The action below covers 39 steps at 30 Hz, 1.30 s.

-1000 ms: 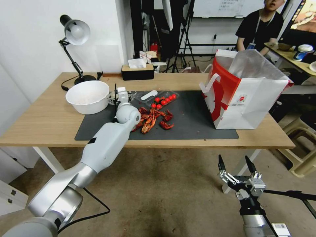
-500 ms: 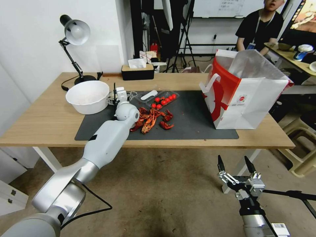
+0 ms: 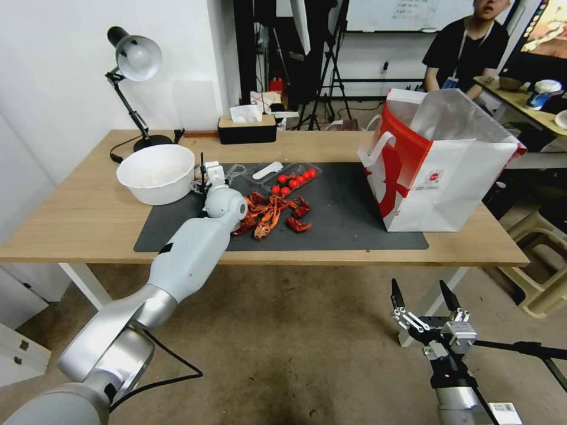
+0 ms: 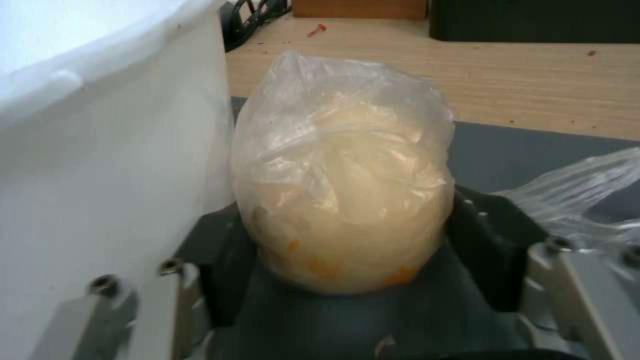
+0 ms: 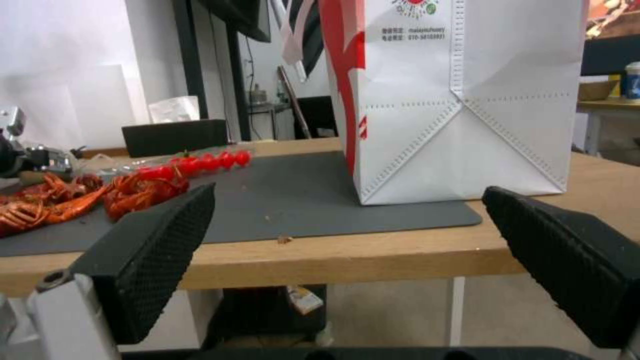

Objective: Pick up the trash from the table and place it into the takeout bag.

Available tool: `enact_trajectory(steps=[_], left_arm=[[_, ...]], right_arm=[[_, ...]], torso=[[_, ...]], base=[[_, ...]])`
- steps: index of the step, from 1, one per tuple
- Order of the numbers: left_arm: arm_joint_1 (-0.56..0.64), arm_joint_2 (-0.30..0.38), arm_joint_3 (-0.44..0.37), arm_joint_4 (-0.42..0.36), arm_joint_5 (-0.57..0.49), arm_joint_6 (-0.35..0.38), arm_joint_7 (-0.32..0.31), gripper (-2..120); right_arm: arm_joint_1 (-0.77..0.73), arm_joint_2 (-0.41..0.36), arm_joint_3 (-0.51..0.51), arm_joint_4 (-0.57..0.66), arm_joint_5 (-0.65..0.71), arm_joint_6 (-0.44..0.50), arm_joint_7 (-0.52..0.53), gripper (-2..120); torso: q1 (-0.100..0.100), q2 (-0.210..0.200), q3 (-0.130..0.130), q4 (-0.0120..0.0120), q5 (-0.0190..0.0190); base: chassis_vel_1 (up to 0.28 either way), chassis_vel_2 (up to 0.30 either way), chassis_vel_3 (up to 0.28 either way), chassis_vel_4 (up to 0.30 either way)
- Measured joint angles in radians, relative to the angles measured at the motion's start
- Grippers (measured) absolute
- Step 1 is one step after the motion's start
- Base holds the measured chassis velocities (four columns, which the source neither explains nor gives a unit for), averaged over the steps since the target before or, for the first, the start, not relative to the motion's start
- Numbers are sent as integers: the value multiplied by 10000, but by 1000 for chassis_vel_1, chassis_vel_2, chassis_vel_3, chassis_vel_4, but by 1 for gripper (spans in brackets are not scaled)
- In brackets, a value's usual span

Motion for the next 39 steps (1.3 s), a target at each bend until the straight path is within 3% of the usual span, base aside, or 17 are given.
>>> enact_trajectory(steps=[1, 4, 6, 7, 11, 12, 20, 22, 23, 27, 28, 31, 32, 35, 36, 39], left_arm=[[0, 0, 0, 0, 0, 0, 0, 64], [-25, 50, -49, -69, -40, -6, -16, 48], [-27, 50, -51, -75, -40, -7, -16, 48], [-29, 45, -59, -109, -40, -12, -16, 39], [20, 21, -63, -181, -30, -42, -16, 28], [74, 20, -61, -216, -23, -66, 0, 21], [221, 80, -12, -441, 99, -505, 437, 6], [400, 215, 23, -988, 165, -1046, 1151, 6], [400, 215, 23, -988, 165, -1046, 1151, 6], [501, 462, 120, -1960, 122, -2008, 2296, 6], [501, 462, 120, -1960, 122, -2008, 2296, 6], [286, 840, 463, -3281, -556, -3084, 4151, 6], [286, 840, 463, -3281, -556, -3084, 4151, 6], [85, 1001, 767, -3946, -1008, -3469, 5217, 6], [85, 1001, 767, -3946, -1008, -3469, 5217, 6], [-421, 1087, 1281, -4439, -1344, -3938, 6488, 6]], right_arm=[[0, 0, 0, 0, 0, 0, 0, 100], [-8, -8, -2, 30, -13, 13, 0, 100], [-8, -8, -4, 32, -15, 13, 0, 100], [-8, -7, -11, 33, -23, 18, -1, 100], [-16, -10, -11, 32, -23, 54, -1, 100], [-18, -16, -5, 30, -24, 63, -1, 100], [-17, 0, -5, -5, -25, 78, -6, 100], [25, 16, -34, -23, -44, 78, -8, 100], [25, 16, -34, -23, -44, 78, -8, 100], [68, 19, -55, -25, -63, 35, -8, 100], [68, 19, -55, -25, -63, 35, -8, 100], [62, 17, -69, -25, -91, 20, -7, 100], [62, 17, -69, -25, -91, 20, -7, 100], [76, 43, -80, -29, -101, 13, -7, 100], [76, 43, -80, -29, -101, 13, -7, 100], [89, 121, -104, -45, -125, 13, -7, 100]], torso=[[0, 0, 0, 0, 0], [0, 0, 0, 1, 0], [0, 0, 0, 1, 0], [1, 0, 0, 0, 0], [1, -1, 0, 0, 0], [0, 0, 0, 0, 0], [1, 0, 0, 0, 0], [1, -1, 0, 0, 0], [1, -1, 0, 0, 0], [1, 0, 0, 1, 1], [1, 0, 0, 1, 1], [1, -1, 0, 0, 0], [1, -1, 0, 0, 0], [0, 0, 0, 0, 2], [0, 0, 0, 0, 2], [0, 0, 0, 0, 2]], base=[[0, 0, 0, 0], [0, 0, 0, 0], [0, 0, 0, 0], [0, 0, 0, 0], [0, 0, 0, 0], [0, 0, 0, 0], [0, 0, 0, 0], [0, 0, 0, 0], [0, 0, 0, 0], [0, 0, 0, 0], [0, 0, 0, 0], [0, 0, 0, 0], [0, 0, 0, 0], [0, 0, 0, 0], [0, 0, 0, 0], [0, 0, 0, 0]])
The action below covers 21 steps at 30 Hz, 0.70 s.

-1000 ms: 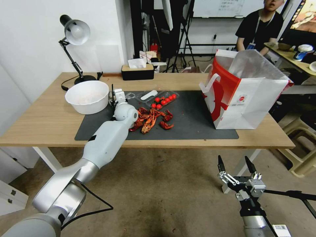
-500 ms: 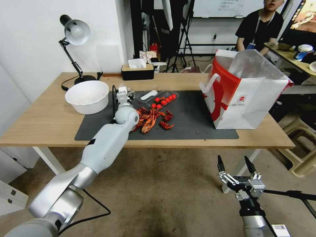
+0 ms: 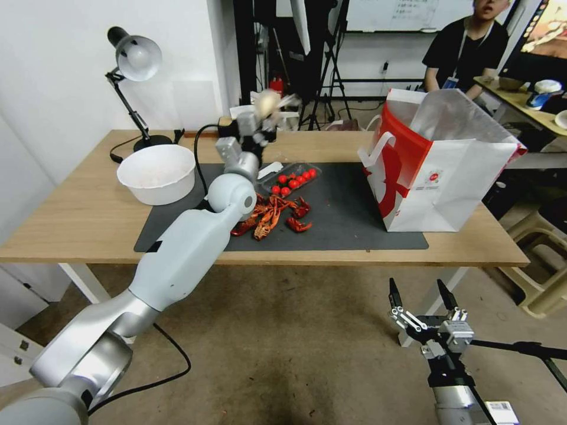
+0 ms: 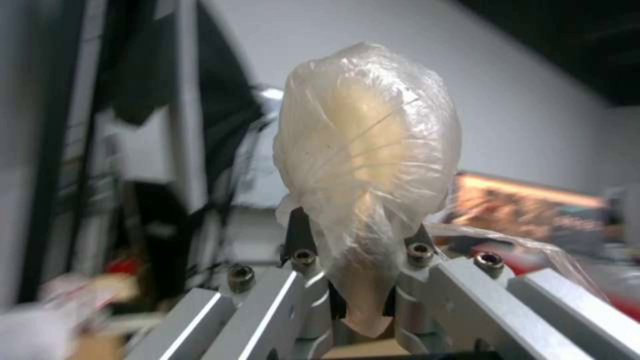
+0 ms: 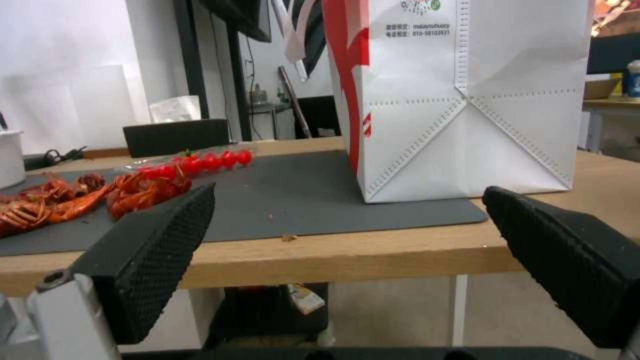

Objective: Pick up the trash from the table and place it into the takeout bag.

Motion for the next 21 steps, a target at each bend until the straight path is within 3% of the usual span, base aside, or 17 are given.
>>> enact_trajectory(steps=[1, 4, 9, 10, 12, 18, 21], left_arm=[[0, 0, 0, 0, 0, 0, 0, 6], [-631, -23, 672, -42, -485, -339, 796, 6], [-1024, -147, 1235, 155, -646, -506, 1064, 6], [-1494, -391, 1839, 484, -697, -716, 1473, 6], [-1606, -468, 1954, 580, -711, -747, 1556, 6], [-3138, -1681, 3431, 2366, -397, -1108, 2519, 5], [-3376, -1959, 3659, 2699, -322, -1160, 2613, 5]], right_arm=[[0, 0, 0, 0, 0, 0, 0, 100], [4, 5, -1, -3, -12, -3, 0, 100], [-11, -22, -2, -32, -18, 2, -1, 100], [-18, -22, -4, -45, -21, 8, -5, 100], [-17, -18, -3, -45, -21, 9, -5, 100], [-48, -17, 104, -4, 15, 29, -3, 100], [-64, -10, 126, -18, 29, 69, -3, 100]], torso=[[0, 0, 0, 0, 0], [-1, 0, 0, 1, 1], [-1, 0, 0, 1, 0], [0, -1, 1, 0, 0], [0, -2, 1, 0, 0], [0, -2, 1, 0, 1], [0, -2, 1, 0, 1]], base=[[0, 0, 0, 0], [0, 0, 0, 0], [0, 0, 0, 0], [0, 0, 0, 0], [0, 0, 0, 0], [0, 0, 0, 0], [0, 0, 0, 0]])
